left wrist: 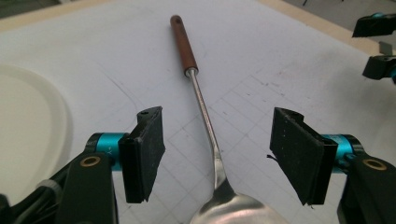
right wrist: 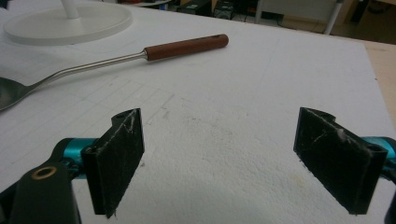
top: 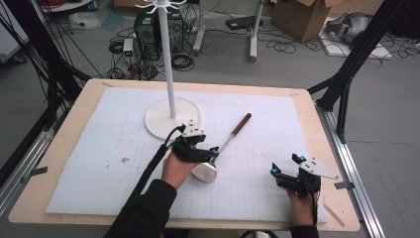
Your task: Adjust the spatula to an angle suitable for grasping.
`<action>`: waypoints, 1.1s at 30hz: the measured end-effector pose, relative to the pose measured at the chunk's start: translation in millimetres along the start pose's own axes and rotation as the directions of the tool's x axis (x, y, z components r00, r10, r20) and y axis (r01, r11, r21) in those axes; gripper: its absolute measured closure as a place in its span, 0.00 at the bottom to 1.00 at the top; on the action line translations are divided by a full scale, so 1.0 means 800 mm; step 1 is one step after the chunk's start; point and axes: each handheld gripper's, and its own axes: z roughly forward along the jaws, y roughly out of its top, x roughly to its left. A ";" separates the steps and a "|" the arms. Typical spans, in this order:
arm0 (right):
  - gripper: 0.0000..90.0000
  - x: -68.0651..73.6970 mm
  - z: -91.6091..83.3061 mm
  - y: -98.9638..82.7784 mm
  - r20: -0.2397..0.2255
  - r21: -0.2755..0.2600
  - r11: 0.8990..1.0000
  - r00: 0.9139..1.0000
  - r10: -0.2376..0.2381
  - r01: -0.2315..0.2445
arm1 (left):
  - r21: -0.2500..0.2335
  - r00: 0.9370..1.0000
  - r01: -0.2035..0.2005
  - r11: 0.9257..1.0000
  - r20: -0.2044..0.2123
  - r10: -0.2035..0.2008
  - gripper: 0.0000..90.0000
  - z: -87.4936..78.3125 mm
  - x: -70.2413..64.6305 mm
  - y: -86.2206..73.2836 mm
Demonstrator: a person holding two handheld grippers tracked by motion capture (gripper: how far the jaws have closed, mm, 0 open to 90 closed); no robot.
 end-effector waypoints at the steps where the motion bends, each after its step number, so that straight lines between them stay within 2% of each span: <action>1: 0.16 0.000 0.000 0.000 0.001 -0.005 1.000 1.000 0.004 -0.004 | 0.016 1.000 0.006 1.000 0.002 -0.006 0.39 0.007 0.001 0.001; 6: 0.16 0.001 -0.001 0.000 -0.001 -0.001 1.000 1.000 0.001 -0.001 | 0.082 1.000 0.027 0.996 -0.015 -0.026 0.39 0.042 0.003 0.006; 8: 0.16 0.001 -0.001 0.000 -0.001 -0.002 1.000 1.000 0.001 -0.001 | 0.114 1.000 0.024 0.993 -0.020 -0.022 0.40 0.053 0.005 0.009; 10: 0.16 0.001 -0.001 0.000 0.000 -0.003 1.000 1.000 0.002 -0.002 | 0.151 1.000 0.021 0.988 -0.016 -0.018 0.44 0.065 0.006 0.011; 12: 0.16 0.001 -0.001 0.000 0.001 -0.003 1.000 1.000 0.000 0.000 | 0.197 1.000 0.009 0.980 -0.014 -0.006 0.50 0.075 0.006 0.012; 14: 0.16 0.001 -0.001 0.000 0.001 -0.002 1.000 1.000 0.002 -0.002 | 0.228 1.000 0.010 0.974 -0.024 -0.005 0.51 0.084 0.004 0.012; 18: 0.16 0.001 -0.001 0.000 0.002 -0.004 1.000 1.000 -0.002 0.002 | 0.263 0.999 0.011 0.965 -0.039 -0.001 0.61 0.096 -0.001 0.010; 19: 0.16 0.001 -0.001 0.000 0.002 -0.004 1.000 1.000 -0.002 0.002 | 0.274 0.999 0.009 0.962 -0.044 0.004 0.61 0.098 -0.001 0.009; 20: 0.16 0.001 -0.001 0.000 0.001 -0.004 1.000 1.000 0.000 0.000 | 0.281 0.999 0.012 0.959 -0.044 0.001 0.62 0.101 -0.002 0.008; 23: 0.16 0.001 -0.001 0.000 0.002 -0.007 1.000 1.000 -0.001 0.001 | 0.280 0.998 0.018 0.960 -0.066 0.000 0.67 0.102 -0.002 0.008; 25: 0.16 0.002 -0.001 0.000 0.001 -0.003 1.000 1.000 -0.001 0.001 | 0.293 0.997 -0.002 0.956 -0.078 0.026 0.71 0.101 -0.003 0.009; 26: 0.16 0.002 -0.001 0.000 0.001 -0.005 1.000 1.000 0.000 0.000 | 0.293 0.994 -0.007 0.956 -0.099 0.038 0.75 0.102 -0.006 0.009; 30: 0.16 0.002 -0.001 0.000 0.002 -0.003 1.000 1.000 -0.005 0.005 | 0.295 0.992 -0.002 0.955 -0.117 0.038 0.77 0.103 -0.008 0.009; 32: 0.16 0.002 -0.001 0.000 0.004 -0.005 1.000 1.000 -0.005 0.005 | 0.299 0.993 0.004 0.954 -0.117 0.033 0.86 0.102 -0.008 0.010; 33: 0.16 0.002 -0.001 0.000 0.004 -0.005 1.000 1.000 -0.006 0.006 | 0.298 0.992 0.009 0.955 -0.119 0.028 0.86 0.103 -0.008 0.010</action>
